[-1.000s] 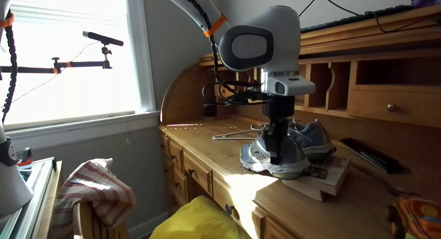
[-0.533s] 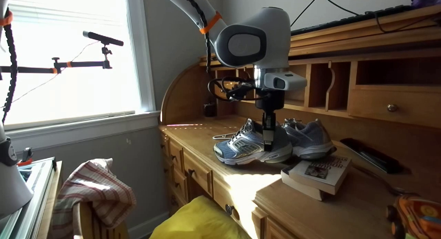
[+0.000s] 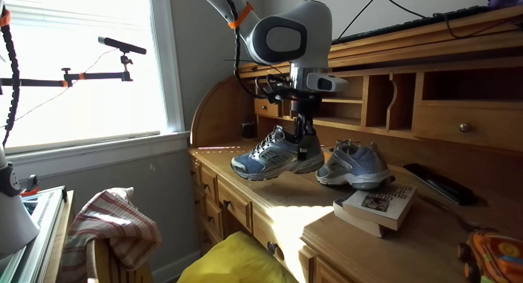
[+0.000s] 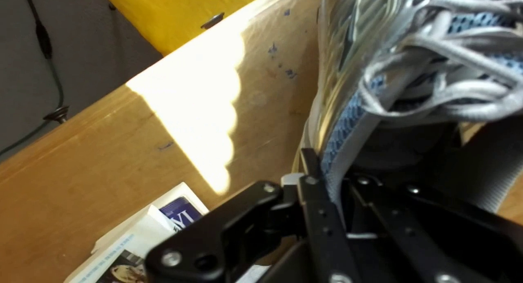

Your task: Move the pair of shoes sightly to the left then move the shoe on the left to the right side

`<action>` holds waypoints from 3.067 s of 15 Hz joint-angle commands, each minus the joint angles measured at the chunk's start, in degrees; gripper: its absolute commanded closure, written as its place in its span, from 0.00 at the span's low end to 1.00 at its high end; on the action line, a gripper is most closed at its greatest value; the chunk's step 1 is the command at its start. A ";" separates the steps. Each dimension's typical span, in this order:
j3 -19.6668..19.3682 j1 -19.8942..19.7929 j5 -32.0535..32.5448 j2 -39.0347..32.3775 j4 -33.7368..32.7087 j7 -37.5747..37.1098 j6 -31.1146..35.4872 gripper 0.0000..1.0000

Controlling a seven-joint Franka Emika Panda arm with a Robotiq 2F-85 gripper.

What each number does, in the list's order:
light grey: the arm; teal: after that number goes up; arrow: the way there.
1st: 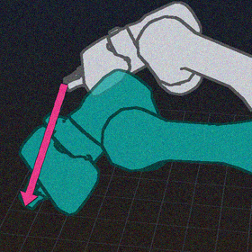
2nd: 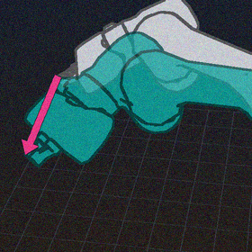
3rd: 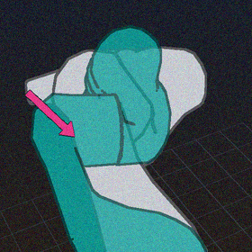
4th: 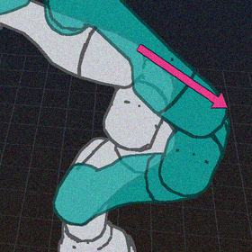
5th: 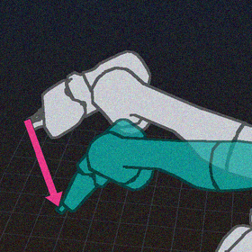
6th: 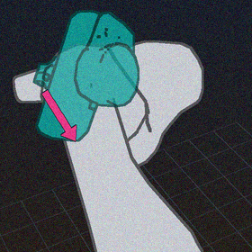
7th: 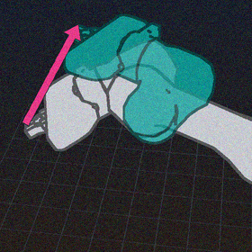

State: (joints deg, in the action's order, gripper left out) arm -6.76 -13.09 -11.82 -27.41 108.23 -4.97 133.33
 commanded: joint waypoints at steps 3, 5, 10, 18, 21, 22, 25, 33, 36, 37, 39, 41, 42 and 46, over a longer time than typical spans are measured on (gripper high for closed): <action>-0.29 2.79 6.82 -0.88 -3.92 3.06 -6.13 0.98; -0.34 3.48 9.22 -2.05 -5.25 3.66 -5.82 0.98; 0.31 3.75 10.30 -5.36 -8.44 4.60 -3.80 0.98; 1.35 5.72 11.57 -9.07 -12.71 5.89 -2.92 0.98; 1.91 6.88 12.19 -10.06 -14.40 5.81 -2.86 0.98; 2.13 7.19 12.26 -10.39 -14.78 5.83 -2.80 0.98; 2.69 8.17 12.51 -11.41 -15.67 5.95 -2.74 0.98; 2.43 9.75 14.19 -12.77 -15.93 5.38 -2.39 0.51; 1.87 9.51 13.76 -11.39 -15.30 3.91 -0.30 0.29; 1.71 9.40 13.24 -10.36 -14.55 2.99 0.35 0.20; 0.89 9.30 12.01 -8.15 -13.30 -0.91 -0.62 0.07; -0.83 9.59 12.19 -6.05 -12.10 -5.64 -3.15 0.00; -1.48 9.67 12.07 -5.30 -11.81 -8.08 -4.42 0.00; -3.97 9.87 11.89 -1.86 -8.45 -17.94 -4.51 0.00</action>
State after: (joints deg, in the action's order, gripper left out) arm -9.10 -3.81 0.89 -32.97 95.10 -16.16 128.54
